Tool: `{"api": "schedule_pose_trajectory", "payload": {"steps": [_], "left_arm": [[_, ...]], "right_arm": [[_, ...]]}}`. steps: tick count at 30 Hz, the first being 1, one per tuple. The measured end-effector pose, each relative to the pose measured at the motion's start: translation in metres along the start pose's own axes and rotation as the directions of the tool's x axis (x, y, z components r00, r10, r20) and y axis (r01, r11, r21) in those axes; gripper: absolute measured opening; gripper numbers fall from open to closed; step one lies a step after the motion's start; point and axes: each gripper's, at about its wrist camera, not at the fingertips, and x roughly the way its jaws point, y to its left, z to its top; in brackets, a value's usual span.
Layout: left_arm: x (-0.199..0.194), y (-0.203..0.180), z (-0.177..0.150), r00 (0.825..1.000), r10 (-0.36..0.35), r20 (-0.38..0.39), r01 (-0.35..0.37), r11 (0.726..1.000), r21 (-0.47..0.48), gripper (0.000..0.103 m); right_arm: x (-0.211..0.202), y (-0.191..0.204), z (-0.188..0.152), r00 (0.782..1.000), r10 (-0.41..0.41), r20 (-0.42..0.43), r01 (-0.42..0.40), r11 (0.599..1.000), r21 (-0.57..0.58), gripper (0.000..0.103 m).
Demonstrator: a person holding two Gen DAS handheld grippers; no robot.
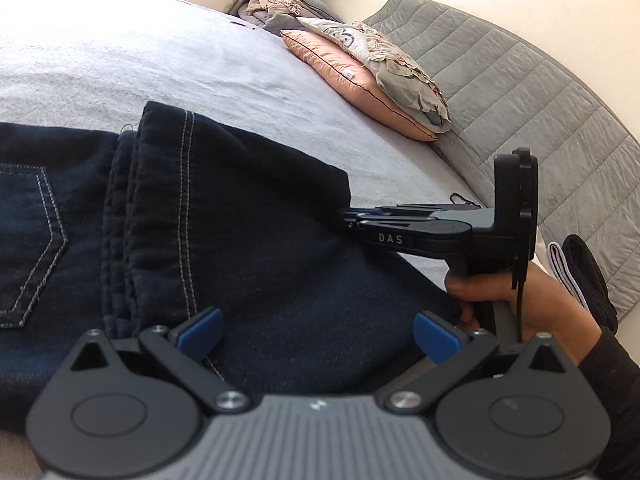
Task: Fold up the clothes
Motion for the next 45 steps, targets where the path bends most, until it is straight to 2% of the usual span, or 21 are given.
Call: {"api": "schedule_pose_trajectory", "payload": {"steps": [2, 5, 8, 12, 15, 18, 20, 22, 23, 24, 25, 32, 34, 35, 36, 38, 41, 45], "left_arm": [[-0.001, 0.000, 0.000, 1.000, 0.000, -0.001, 0.000, 1.000, -0.004, 0.102], [-0.001, 0.000, -0.001, 1.000, 0.000, 0.000, 0.000, 1.000, 0.001, 0.103], [-0.002, -0.001, -0.002, 1.000, 0.003, -0.001, -0.003, 1.000, 0.008, 0.103], [-0.003, -0.001, -0.002, 1.000, 0.005, -0.002, -0.005, 1.000, 0.021, 0.103], [-0.003, -0.002, -0.002, 1.000, 0.009, -0.005, -0.009, 1.000, 0.027, 0.103], [-0.003, -0.001, 0.000, 1.000, 0.007, -0.008, -0.007, 1.000, 0.020, 0.103], [-0.004, 0.000, 0.000, 1.000, 0.004, -0.008, -0.004, 1.000, 0.013, 0.103], [-0.004, 0.000, 0.000, 1.000, 0.003, -0.008, -0.003, 1.000, 0.010, 0.103], [-0.004, 0.000, 0.000, 1.000, 0.004, -0.008, -0.003, 1.000, 0.012, 0.103], [-0.004, 0.000, -0.001, 1.000, 0.004, -0.008, -0.004, 1.000, 0.014, 0.103], [-0.004, 0.000, -0.001, 1.000, 0.005, -0.008, -0.005, 1.000, 0.016, 0.103], [-0.005, 0.003, 0.002, 1.000, -0.011, -0.010, 0.011, 1.000, -0.012, 0.103], [-0.008, 0.010, 0.005, 0.999, -0.041, -0.006, 0.041, 0.997, -0.065, 0.103], [-0.009, 0.015, 0.007, 0.998, -0.059, -0.002, 0.059, 0.993, -0.099, 0.103], [-0.010, 0.021, 0.008, 0.997, -0.077, 0.004, 0.077, 0.988, -0.134, 0.102], [-0.013, 0.030, 0.010, 0.994, -0.105, 0.021, 0.107, 0.975, -0.197, 0.102], [-0.016, 0.036, 0.011, 0.993, -0.108, 0.039, 0.114, 0.969, -0.220, 0.102], [-0.017, 0.039, 0.010, 0.992, -0.117, 0.045, 0.124, 0.963, -0.237, 0.102]], "right_arm": [[-0.002, -0.002, 0.001, 1.000, 0.005, -0.003, -0.005, 1.000, 0.002, 0.012], [-0.014, 0.003, 0.013, 1.000, -0.002, -0.003, 0.002, 0.998, -0.068, 0.017], [-0.024, -0.011, 0.033, 0.996, 0.054, 0.076, -0.055, 0.998, 0.011, 0.030], [0.015, -0.010, 0.034, 1.000, 0.013, 0.004, -0.013, 0.999, -0.036, 0.032], [0.019, -0.012, 0.037, 1.000, 0.000, 0.003, 0.000, 1.000, 0.009, 0.033], [0.016, -0.004, 0.041, 0.999, -0.030, -0.017, 0.029, 0.999, -0.043, 0.034], [0.007, -0.008, 0.050, 1.000, -0.006, 0.007, 0.006, 1.000, -0.005, 0.036], [0.005, -0.013, 0.051, 0.998, 0.054, 0.027, -0.055, 0.996, 0.065, 0.036], [0.012, -0.013, 0.047, 0.998, 0.065, 0.003, -0.065, 0.995, 0.075, 0.036], [0.021, -0.009, 0.041, 0.999, 0.053, -0.009, -0.053, 0.998, 0.040, 0.036], [0.025, -0.006, 0.037, 0.999, 0.043, 0.006, -0.043, 0.999, 0.012, 0.036], [0.016, 0.002, 0.043, 1.000, 0.002, -0.005, -0.002, 1.000, 0.015, 0.038], [-0.001, 0.004, 0.043, 1.000, 0.009, 0.003, -0.009, 0.998, 0.059, 0.045], [-0.009, 0.006, 0.037, 1.000, 0.027, 0.005, -0.028, 0.996, 0.080, 0.053], [-0.015, 0.008, 0.028, 0.998, 0.055, 0.005, -0.055, 0.994, 0.097, 0.060], [-0.023, 0.015, 0.007, 0.996, 0.087, -0.006, -0.086, 0.991, 0.099, 0.066], [-0.027, 0.031, -0.027, 0.997, 0.035, 0.068, -0.033, 0.999, -0.021, 0.066], [-0.054, 0.029, -0.027, 0.996, 0.046, 0.076, -0.050, 0.998, 0.044, 0.066]]}}
